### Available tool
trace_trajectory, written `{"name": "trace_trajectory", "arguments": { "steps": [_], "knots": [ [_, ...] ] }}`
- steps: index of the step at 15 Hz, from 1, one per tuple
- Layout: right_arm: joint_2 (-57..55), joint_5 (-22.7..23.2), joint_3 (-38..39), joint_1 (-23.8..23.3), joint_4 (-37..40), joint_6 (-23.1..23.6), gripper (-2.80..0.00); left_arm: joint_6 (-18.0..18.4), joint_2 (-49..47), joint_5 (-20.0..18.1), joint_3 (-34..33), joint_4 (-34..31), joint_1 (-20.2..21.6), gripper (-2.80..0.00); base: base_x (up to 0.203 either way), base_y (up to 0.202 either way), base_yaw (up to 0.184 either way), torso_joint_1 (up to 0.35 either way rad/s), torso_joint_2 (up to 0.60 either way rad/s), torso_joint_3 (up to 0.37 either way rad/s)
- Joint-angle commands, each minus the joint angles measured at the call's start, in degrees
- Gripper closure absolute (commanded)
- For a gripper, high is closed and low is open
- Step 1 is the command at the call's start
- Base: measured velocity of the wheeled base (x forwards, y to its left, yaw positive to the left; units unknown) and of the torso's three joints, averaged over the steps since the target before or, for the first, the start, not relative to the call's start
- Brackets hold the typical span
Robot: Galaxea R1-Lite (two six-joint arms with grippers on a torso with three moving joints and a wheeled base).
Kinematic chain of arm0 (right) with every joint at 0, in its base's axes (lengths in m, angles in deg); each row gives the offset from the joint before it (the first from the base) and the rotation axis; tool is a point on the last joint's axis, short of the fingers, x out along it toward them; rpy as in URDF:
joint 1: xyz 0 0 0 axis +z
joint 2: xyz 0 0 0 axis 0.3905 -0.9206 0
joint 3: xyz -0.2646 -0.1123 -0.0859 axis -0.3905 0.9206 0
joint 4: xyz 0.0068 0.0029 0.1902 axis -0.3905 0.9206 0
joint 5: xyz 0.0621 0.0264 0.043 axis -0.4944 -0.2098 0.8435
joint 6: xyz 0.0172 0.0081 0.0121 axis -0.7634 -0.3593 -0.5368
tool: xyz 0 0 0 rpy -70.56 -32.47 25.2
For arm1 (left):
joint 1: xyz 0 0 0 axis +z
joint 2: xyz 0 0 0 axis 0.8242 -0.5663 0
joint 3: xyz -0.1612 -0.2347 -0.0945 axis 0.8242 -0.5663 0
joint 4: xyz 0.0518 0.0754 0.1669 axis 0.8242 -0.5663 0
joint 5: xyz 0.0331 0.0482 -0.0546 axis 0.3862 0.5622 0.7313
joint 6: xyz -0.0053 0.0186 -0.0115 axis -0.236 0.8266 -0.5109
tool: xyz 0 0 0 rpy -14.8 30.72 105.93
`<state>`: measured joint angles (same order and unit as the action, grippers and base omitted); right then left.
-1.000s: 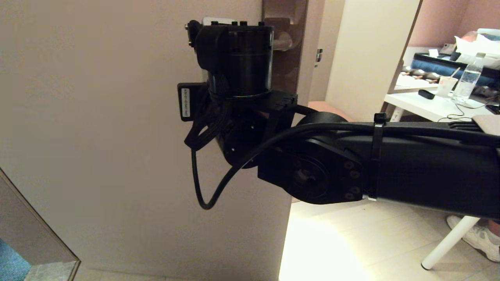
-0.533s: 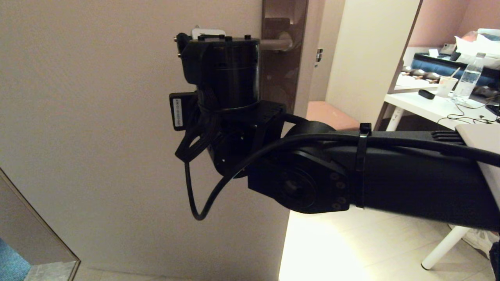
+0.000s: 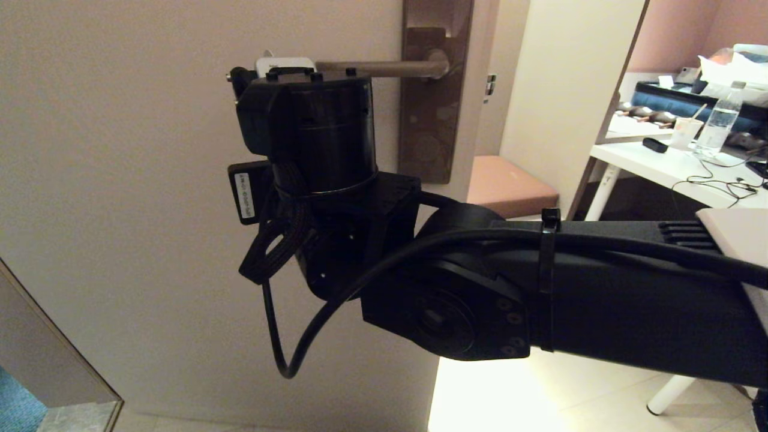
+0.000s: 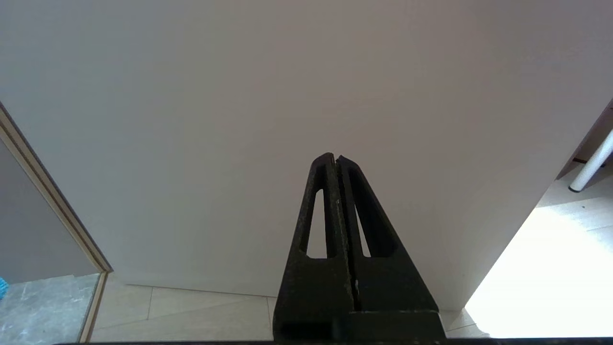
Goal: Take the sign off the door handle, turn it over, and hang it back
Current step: Hand it to the other hand
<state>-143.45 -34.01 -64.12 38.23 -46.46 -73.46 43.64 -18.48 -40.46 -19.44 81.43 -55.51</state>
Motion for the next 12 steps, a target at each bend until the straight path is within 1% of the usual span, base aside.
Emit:
{"name": "trace_trajectory", "arguments": {
  "steps": [1, 6, 9, 12],
  "knots": [
    [1.2, 0.9, 0.7, 0.2, -0.1, 0.4, 0.00, 0.0, 0.0, 0.0, 0.0, 0.0, 0.0, 0.00, 0.000, 0.000, 0.000, 0.000, 0.00, 0.000],
    [5.8, 4.6, 6.2, 0.2, -0.2, 2.0, 0.00, 0.0, 0.0, 0.0, 0.0, 0.0, 0.0, 0.00, 0.000, 0.000, 0.000, 0.000, 0.00, 0.000],
    [10.5, 9.7, 11.3, -0.3, -0.3, 2.3, 0.00, 0.0, 0.0, 0.0, 0.0, 0.0, 0.0, 0.00, 0.000, 0.000, 0.000, 0.000, 0.00, 0.000],
    [15.3, 14.4, 17.9, -1.7, -0.4, 4.2, 0.00, 0.0, 0.0, 0.0, 0.0, 0.0, 0.0, 0.00, 0.000, 0.000, 0.000, 0.000, 0.00, 0.000]
  ]
}}
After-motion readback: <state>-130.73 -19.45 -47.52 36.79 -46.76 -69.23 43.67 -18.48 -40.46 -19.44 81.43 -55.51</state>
